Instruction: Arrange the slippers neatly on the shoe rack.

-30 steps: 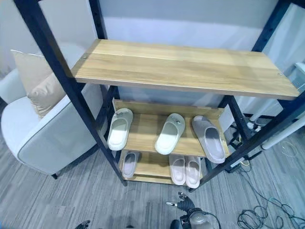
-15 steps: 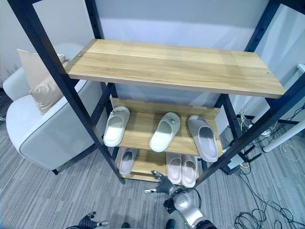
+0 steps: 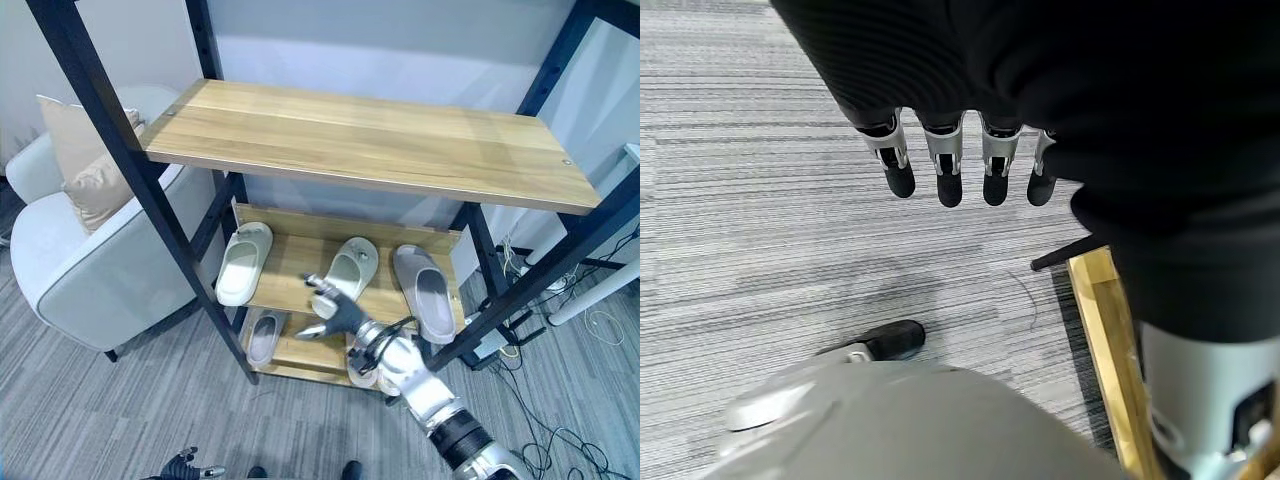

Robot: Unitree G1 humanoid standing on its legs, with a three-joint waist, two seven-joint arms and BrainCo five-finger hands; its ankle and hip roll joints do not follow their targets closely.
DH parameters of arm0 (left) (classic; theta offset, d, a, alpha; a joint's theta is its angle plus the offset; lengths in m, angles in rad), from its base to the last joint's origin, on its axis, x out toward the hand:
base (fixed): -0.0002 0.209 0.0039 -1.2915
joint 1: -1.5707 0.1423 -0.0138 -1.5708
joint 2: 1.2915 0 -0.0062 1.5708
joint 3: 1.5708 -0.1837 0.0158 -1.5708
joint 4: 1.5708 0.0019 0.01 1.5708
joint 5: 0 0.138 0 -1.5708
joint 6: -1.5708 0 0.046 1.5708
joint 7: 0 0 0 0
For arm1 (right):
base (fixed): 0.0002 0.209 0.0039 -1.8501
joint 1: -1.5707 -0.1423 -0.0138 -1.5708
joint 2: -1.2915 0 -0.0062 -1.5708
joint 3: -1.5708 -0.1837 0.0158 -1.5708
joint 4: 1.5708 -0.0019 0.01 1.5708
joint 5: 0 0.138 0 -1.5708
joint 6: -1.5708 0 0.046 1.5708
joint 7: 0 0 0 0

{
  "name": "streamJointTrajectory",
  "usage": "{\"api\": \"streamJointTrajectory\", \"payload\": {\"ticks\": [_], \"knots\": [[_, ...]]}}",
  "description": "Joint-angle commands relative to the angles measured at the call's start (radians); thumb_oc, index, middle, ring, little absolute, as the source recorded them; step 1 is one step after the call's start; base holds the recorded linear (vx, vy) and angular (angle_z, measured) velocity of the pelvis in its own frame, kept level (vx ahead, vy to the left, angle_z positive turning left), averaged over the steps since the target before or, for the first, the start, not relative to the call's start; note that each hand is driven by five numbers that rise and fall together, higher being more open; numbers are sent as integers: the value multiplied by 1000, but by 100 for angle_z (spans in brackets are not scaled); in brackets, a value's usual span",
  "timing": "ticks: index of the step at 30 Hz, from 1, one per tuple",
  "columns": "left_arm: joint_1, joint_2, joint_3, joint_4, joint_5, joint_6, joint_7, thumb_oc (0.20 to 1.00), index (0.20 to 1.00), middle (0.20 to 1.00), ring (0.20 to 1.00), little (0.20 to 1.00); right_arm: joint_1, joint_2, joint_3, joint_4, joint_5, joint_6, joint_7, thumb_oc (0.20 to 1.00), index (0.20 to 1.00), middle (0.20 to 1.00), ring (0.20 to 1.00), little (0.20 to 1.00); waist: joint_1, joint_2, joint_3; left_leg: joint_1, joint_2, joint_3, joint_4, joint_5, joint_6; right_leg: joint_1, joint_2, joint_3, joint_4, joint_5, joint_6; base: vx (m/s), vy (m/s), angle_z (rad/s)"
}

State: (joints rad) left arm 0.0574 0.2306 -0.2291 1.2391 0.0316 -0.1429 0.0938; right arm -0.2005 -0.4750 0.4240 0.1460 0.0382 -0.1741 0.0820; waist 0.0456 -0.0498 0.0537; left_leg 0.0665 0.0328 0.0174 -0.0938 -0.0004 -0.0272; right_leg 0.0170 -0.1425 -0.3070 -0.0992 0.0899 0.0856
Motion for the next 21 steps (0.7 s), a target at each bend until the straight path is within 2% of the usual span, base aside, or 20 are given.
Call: {"api": "streamJointTrajectory", "payload": {"ticks": [1,2,5,8,10,21], "knots": [[-47,-39,-30,65,28,-28,17,1000,1000,1000,1000,1000,-63,9,-26,-5,-136,-80,-138,1000,1000,1000,1000,1000,10,4,15,-23,58,37,7,-26,-48,83,-46,-17,12,-92,81,43,-22,1],[-45,-36,-34,64,33,-27,21,1000,1000,1000,1000,1000,-71,12,-78,43,-122,-69,-176,1000,1000,1000,1000,1000,14,6,16,-28,57,31,7,-24,-48,82,-46,-23,12,-93,80,0,0,0],[-46,-32,-40,68,24,-23,19,1000,1000,1000,1000,1000,-123,16,-115,128,-108,-50,-233,1000,1000,1000,1000,1000,20,7,19,-41,51,25,7,-19,-48,75,-47,-29,12,-90,80,15,-13,7],[-48,-26,-45,50,18,-30,24,1000,1000,1000,1000,1000,-194,-47,-136,230,-182,-34,-295,1000,1000,1000,1000,1000,31,8,31,-71,48,12,7,-9,-50,57,-47,-40,12,-88,81,0,-12,15],[-65,-26,-67,42,3,-38,24,1000,1000,1000,1000,1000,-274,-86,-111,351,-202,-16,-325,1000,1000,1000,1000,1000,43,9,50,-122,41,-4,7,10,-56,19,-49,-57,12,-80,82,-3,-1,21],[-118,-24,-121,14,-36,-59,44,1000,1000,1000,1000,1000,-444,-100,-56,565,-157,-1,-376,1000,1000,1000,1000,1000,78,4,95,-245,26,-48,7,45,-65,-70,-59,-85,12,-65,85,-5,19,12]]}}
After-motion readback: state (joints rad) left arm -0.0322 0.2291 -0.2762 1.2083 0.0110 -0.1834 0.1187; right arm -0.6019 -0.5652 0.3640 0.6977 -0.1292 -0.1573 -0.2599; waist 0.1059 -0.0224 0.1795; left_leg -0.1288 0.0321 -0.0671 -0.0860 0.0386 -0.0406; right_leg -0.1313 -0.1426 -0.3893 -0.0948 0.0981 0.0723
